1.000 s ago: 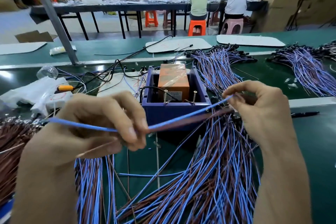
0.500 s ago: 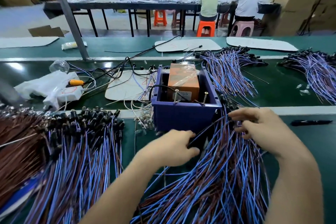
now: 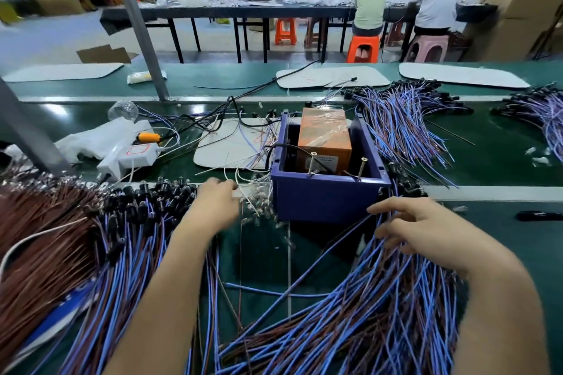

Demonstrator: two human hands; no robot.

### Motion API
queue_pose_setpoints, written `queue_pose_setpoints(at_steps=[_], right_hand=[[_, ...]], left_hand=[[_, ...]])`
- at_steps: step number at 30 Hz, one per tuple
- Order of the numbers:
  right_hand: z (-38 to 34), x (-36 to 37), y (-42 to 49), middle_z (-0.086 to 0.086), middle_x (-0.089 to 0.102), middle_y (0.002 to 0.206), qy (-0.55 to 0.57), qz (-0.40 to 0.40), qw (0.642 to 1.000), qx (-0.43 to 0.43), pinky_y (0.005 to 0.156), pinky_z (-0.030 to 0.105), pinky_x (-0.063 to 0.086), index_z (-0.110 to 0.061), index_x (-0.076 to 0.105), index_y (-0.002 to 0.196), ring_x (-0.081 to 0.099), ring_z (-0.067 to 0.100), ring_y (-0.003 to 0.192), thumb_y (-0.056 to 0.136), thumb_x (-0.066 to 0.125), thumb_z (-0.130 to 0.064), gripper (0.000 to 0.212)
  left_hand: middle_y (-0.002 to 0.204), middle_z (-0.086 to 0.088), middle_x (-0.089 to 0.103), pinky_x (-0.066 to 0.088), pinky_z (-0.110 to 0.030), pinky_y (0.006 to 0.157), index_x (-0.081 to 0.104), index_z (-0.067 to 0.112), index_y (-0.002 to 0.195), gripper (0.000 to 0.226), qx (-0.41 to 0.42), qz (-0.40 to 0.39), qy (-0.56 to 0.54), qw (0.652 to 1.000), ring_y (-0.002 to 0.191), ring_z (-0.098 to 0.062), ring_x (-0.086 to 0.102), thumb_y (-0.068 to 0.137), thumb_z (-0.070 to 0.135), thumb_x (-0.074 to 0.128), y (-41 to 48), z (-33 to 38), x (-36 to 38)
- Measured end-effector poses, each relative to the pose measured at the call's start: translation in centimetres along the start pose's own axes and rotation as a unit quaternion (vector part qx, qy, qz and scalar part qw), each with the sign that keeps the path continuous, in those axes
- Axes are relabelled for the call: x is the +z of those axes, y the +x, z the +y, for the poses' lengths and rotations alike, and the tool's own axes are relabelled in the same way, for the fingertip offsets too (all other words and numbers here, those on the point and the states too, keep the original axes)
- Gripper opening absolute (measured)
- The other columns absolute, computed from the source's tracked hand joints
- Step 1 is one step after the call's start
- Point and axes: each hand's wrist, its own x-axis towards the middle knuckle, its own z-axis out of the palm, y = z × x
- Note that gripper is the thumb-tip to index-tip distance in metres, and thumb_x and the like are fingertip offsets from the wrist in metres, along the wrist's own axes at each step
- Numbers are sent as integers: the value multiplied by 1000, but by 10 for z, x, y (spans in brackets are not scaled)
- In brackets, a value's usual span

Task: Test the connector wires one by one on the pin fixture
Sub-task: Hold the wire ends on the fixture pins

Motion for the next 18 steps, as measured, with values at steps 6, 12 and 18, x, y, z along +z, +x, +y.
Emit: queue_pose_setpoints(at_steps=[6,12,18], right_hand=[[2,1,1,-7,72,90,-1,0,1000,-1,86,35,54,-35,61,116,69,7,79,97,46,-11,34],[5,0,1,-9,73,90,10,0,1000,-2,86,37,55,-36,60,115,69,6,80,97,47,-13,32],[-5,4,0,-4,73,90,47,-10,998,-44,80,34,56,-32,61,114,69,11,80,98,49,-14,27]], left_hand=[[128,-15,57,43,-38,102,62,14,123,42,-32,-15,47,998,121,-32,50,87,0,46,7,-7,16],[101,-10,65,47,-27,85,71,15,107,38,5,69,-114,991,94,-25,60,82,-9,57,1,-10,6],[89,-2,70,49,-18,83,70,18,105,27,62,210,-236,947,77,-8,62,84,0,67,-15,2,-28]])
